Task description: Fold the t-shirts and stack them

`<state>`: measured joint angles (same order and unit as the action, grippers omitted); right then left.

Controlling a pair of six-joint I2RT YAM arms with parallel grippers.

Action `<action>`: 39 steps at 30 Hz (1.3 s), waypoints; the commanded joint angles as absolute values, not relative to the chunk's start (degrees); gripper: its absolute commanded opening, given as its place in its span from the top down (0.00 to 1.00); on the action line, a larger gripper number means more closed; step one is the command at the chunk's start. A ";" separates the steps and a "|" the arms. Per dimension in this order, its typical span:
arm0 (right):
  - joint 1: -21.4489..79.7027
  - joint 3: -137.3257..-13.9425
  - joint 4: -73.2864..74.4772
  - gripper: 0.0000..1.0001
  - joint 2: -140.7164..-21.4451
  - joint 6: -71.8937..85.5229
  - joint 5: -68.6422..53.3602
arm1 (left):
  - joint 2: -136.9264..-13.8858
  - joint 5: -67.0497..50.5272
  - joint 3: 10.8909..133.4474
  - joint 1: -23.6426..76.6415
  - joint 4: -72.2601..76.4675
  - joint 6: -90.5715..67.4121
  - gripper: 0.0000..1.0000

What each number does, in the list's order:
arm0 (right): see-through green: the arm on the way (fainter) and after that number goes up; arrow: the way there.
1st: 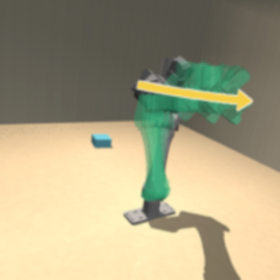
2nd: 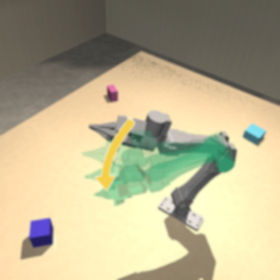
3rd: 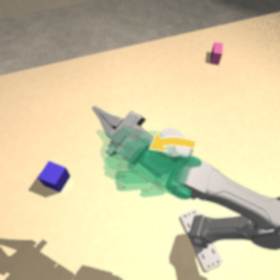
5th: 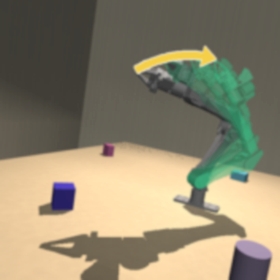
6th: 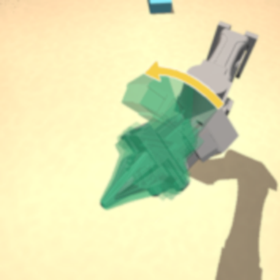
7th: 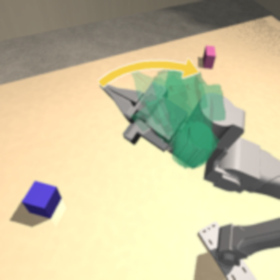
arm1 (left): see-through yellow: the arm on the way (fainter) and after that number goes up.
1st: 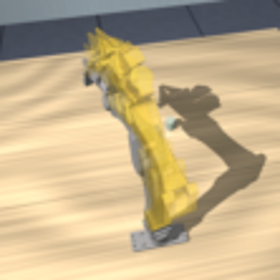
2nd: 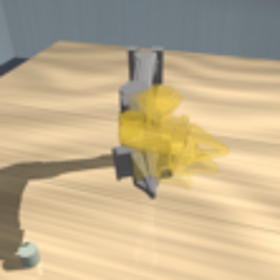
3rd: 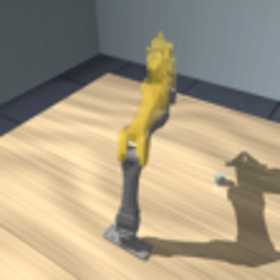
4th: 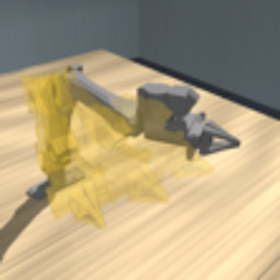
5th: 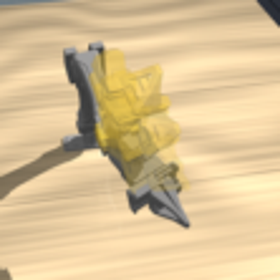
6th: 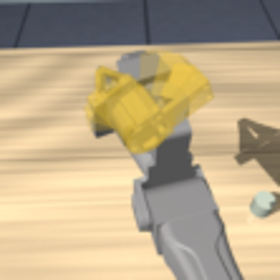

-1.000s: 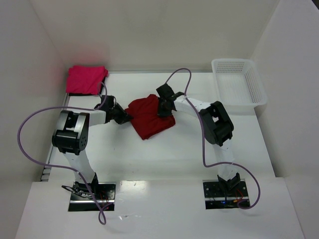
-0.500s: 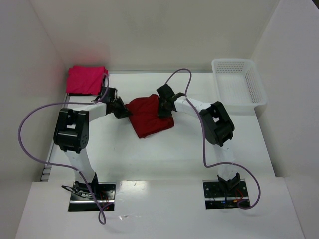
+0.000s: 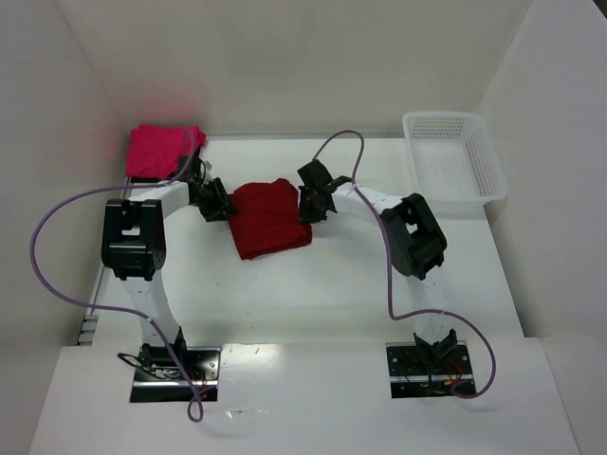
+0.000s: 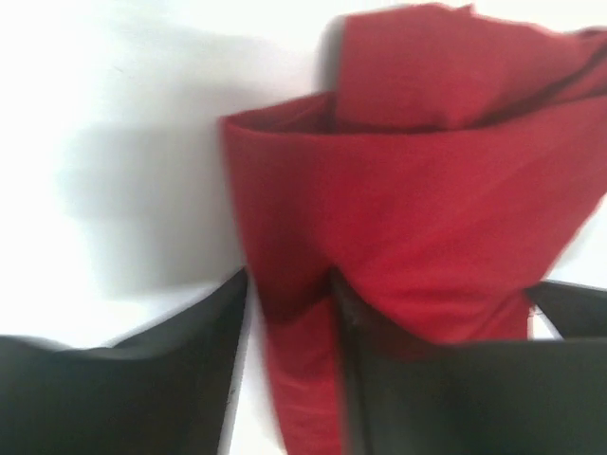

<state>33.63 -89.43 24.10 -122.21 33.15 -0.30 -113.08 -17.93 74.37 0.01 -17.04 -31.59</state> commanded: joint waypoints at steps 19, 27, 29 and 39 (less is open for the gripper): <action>23.73 -93.08 18.02 0.97 -118.47 25.85 -19.15 | -107.49 -34.01 59.77 -2.11 -8.70 -36.20 0.01; 23.20 -95.10 18.02 0.92 -122.07 22.85 -29.61 | -108.72 -34.63 57.92 -1.49 -4.84 -39.11 0.01; 23.20 -95.10 18.02 0.92 -122.60 22.85 -31.02 | -109.50 -34.63 57.92 -0.97 -4.83 -39.11 0.01; 23.20 -93.87 16.26 0.75 -123.66 20.92 -32.87 | -111.71 -35.77 58.45 -0.97 -0.71 -39.11 0.13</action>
<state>22.74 -93.08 19.31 -122.52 22.61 -30.92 -108.62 -37.60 59.86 -1.56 -1.58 -40.18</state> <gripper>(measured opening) 0.236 0.866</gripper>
